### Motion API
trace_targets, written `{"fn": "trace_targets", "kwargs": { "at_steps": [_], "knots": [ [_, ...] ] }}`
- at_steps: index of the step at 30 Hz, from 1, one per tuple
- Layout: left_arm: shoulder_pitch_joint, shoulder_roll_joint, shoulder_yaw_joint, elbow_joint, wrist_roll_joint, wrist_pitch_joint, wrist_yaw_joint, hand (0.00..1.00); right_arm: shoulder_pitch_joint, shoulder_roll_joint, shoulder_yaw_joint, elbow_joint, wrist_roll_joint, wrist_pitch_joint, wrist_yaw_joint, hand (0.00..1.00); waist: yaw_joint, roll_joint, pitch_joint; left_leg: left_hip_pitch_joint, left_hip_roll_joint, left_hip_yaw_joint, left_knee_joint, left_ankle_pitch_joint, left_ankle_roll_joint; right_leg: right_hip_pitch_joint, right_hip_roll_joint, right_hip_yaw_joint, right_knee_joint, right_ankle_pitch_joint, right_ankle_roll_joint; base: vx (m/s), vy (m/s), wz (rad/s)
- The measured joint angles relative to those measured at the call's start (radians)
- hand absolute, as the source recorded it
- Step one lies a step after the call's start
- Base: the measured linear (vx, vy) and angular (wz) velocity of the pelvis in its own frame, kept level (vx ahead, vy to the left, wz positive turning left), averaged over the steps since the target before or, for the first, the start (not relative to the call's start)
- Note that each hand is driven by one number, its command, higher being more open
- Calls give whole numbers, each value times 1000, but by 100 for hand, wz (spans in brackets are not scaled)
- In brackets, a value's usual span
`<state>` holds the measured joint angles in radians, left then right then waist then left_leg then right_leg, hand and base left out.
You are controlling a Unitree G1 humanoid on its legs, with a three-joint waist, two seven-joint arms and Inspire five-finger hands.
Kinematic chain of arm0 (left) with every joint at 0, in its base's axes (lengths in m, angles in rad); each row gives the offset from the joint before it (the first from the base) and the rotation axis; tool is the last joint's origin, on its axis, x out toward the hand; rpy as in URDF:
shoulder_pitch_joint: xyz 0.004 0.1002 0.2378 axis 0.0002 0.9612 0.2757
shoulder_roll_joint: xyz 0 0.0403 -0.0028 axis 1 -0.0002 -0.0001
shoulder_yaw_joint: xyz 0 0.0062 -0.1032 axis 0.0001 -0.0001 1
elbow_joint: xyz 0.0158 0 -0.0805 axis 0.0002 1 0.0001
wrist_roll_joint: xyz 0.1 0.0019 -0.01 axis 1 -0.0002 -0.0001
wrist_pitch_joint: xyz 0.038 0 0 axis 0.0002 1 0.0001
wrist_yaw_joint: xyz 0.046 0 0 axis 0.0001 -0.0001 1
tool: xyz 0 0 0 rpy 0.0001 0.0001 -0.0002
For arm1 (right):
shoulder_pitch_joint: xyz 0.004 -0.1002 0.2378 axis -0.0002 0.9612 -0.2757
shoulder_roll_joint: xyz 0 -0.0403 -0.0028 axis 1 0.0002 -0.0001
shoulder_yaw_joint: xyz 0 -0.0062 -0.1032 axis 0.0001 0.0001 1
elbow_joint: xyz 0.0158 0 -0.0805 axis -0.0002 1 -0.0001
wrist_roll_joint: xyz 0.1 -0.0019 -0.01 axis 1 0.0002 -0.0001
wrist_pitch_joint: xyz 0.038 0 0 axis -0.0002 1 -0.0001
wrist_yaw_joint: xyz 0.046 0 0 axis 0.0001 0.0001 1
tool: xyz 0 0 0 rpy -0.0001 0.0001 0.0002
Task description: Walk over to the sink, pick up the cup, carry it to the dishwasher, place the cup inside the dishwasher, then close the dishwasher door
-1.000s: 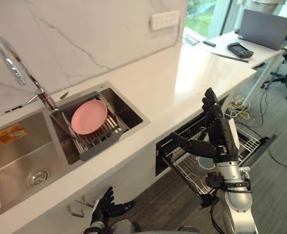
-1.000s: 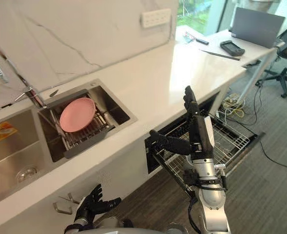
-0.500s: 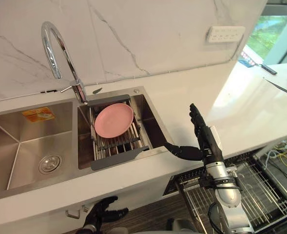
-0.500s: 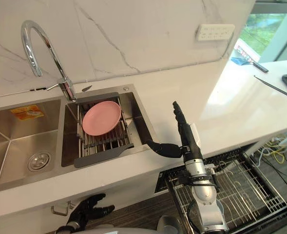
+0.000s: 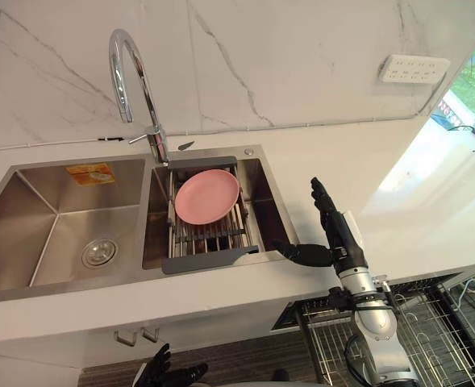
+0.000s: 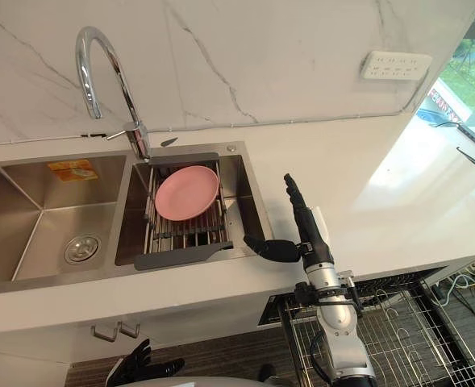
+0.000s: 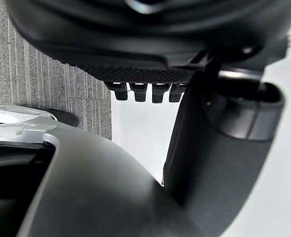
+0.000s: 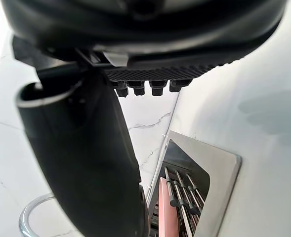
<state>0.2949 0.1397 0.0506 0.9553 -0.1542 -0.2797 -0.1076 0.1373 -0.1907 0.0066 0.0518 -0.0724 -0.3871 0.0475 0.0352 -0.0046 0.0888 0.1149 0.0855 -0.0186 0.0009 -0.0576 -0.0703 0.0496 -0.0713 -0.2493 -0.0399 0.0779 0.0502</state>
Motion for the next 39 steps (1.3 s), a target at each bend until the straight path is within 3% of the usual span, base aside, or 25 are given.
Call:
{"fn": "trace_targets", "kwargs": {
  "at_steps": [11, 14, 19, 23, 31, 39],
  "knots": [
    [1, -1, 21, 6, -3, 0, 1, 100, 18, 18, -32, 24, 36, 2, 38, 100, -11, 5, -4, 12, 5, 61, -20, 0, 0, 2, 1, 27, -33, 15, 3, -8, 6, -8],
    [-1, -2, 31, 23, -6, 1, 2, 100, 24, 22, -71, 24, 51, 4, 56, 100, -27, 5, -6, 12, 13, 124, -21, 4, -5, 14, -7, 3, -41, 17, 5, -6, 18, 15],
    [-2, -4, 33, 30, -24, 11, 24, 100, 21, 19, -84, 24, 31, 4, 63, 100, -21, 3, -25, 12, 10, 133, -32, 21, -9, 34, -18, -47, -44, 16, 10, 6, 12, 30],
    [2, -11, 47, 30, -24, 18, 25, 100, -35, -6, -79, 24, -32, 3, 62, 100, 7, -1, -30, 15, 8, 132, -34, 26, -9, 44, -22, -64, -44, 15, 11, -29, 3, 11],
    [16, -24, 88, 30, -23, 27, 25, 100, -122, -64, -75, 63, -129, 4, 54, 100, 17, -9, -34, 22, 1, 112, -86, 65, 2, 56, -33, -111, -44, 11, 17, -67, -7, 18],
    [24, -31, 119, 22, -21, 39, 23, 100, -258, -127, -16, 167, -328, 47, 17, 100, 35, -19, -40, 18, -5, 105, -91, 71, 5, 57, -37, -124, -44, 10, 19, -10, 4, 4]
  ]
}}
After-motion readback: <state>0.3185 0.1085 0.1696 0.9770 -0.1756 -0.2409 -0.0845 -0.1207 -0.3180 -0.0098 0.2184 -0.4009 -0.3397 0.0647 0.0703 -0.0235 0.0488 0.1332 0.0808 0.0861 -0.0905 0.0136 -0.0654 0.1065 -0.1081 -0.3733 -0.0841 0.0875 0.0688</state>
